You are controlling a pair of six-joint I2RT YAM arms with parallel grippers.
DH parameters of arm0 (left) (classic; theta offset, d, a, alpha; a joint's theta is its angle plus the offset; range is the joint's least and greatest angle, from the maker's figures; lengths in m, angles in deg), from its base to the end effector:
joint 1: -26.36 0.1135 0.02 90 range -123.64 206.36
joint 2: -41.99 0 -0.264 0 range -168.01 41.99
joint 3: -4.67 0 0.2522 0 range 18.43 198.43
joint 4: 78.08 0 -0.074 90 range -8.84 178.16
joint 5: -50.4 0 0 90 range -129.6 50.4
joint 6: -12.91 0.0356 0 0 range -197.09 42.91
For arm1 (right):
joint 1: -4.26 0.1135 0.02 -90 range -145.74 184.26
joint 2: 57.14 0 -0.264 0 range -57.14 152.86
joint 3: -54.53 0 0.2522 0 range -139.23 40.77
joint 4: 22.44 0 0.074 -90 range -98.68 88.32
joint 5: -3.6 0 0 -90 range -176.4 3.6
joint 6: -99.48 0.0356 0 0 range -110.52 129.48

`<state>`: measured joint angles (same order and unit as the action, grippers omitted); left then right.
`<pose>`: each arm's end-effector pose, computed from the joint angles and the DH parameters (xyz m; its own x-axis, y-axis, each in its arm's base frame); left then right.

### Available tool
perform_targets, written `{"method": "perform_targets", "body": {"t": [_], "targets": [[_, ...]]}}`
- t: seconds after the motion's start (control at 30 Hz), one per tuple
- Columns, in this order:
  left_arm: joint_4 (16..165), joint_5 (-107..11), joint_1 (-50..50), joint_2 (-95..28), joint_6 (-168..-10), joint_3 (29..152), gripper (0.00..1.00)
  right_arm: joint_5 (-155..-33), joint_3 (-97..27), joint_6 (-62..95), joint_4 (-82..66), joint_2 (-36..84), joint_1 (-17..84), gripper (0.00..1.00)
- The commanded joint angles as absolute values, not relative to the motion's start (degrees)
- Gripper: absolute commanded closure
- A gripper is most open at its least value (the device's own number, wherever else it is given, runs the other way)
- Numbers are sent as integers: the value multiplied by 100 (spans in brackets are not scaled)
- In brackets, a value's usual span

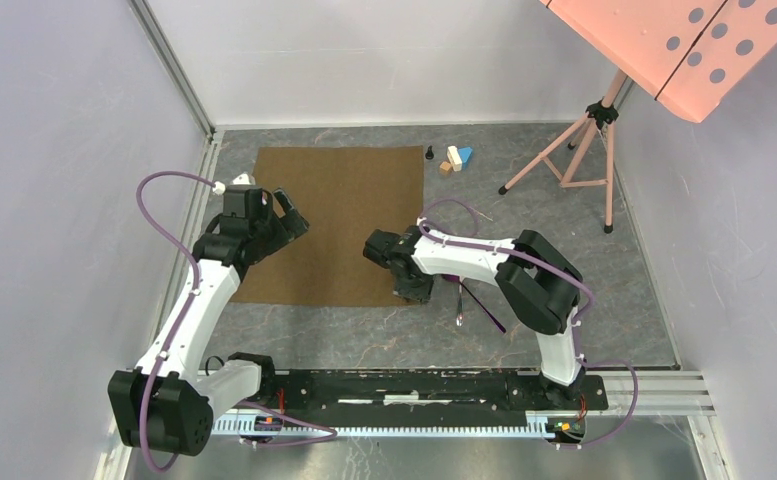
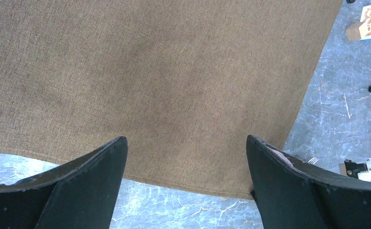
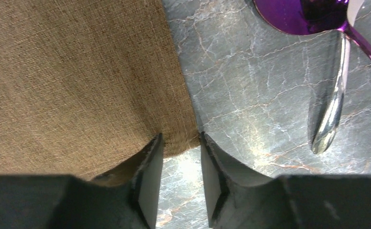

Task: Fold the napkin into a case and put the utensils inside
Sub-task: Pick up the flattened napkin from the center of the board.

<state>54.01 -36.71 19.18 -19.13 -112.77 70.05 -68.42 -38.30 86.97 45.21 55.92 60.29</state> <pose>0.2217 -0.0261 0.2878 -0.6080 -0.5105 -0.6080 -0.3274 0.8589 -0.3938 0.2125 0.2958 0.1614 -0.8848 0.3486 -0.3092 0.3756 0.9263 -0.0307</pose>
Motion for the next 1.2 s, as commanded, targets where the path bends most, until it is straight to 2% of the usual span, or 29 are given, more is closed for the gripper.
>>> {"method": "perform_targets", "body": {"t": [0.0,0.13,0.2,0.23,0.37,0.53,0.73,0.87,1.03,1.17], "targets": [[5550,-3729,1991,-1744,-11005,6961,0,-6731,-3799,8981,4510,5694,6067,67],[5560,-3742,2050,-1696,-10977,6916,0,-6729,-3491,9093,4257,5662,6069,86],[5563,-3743,2072,-1694,-10978,6907,0,-6713,-3294,9108,3983,5604,6076,98],[5562,-3741,2078,-1702,-10979,6900,0,-6670,-3195,9114,3866,5575,6075,100],[5503,-3685,2097,-1748,-10949,6906,0,-6373,-3109,8941,3590,5359,6098,100],[5256,-3275,2100,-1856,-11098,6929,0,-5204,-3009,8206,3042,4788,6274,100],[4831,-3065,2208,-1960,-11691,6678,0,-4272,-1634,6532,652,3536,6253,100],[4725,-3398,2316,-1829,-12300,6178,0,-4536,-1627,5696,427,3337,5767,100],[4070,-3095,2318,-1548,-13487,5649,15,-4604,-1412,4944,54,2992,5383,100],[3696,-2762,2312,-1173,-14059,5387,21,-4867,-1086,4882,-136,2713,4896,100]]}}
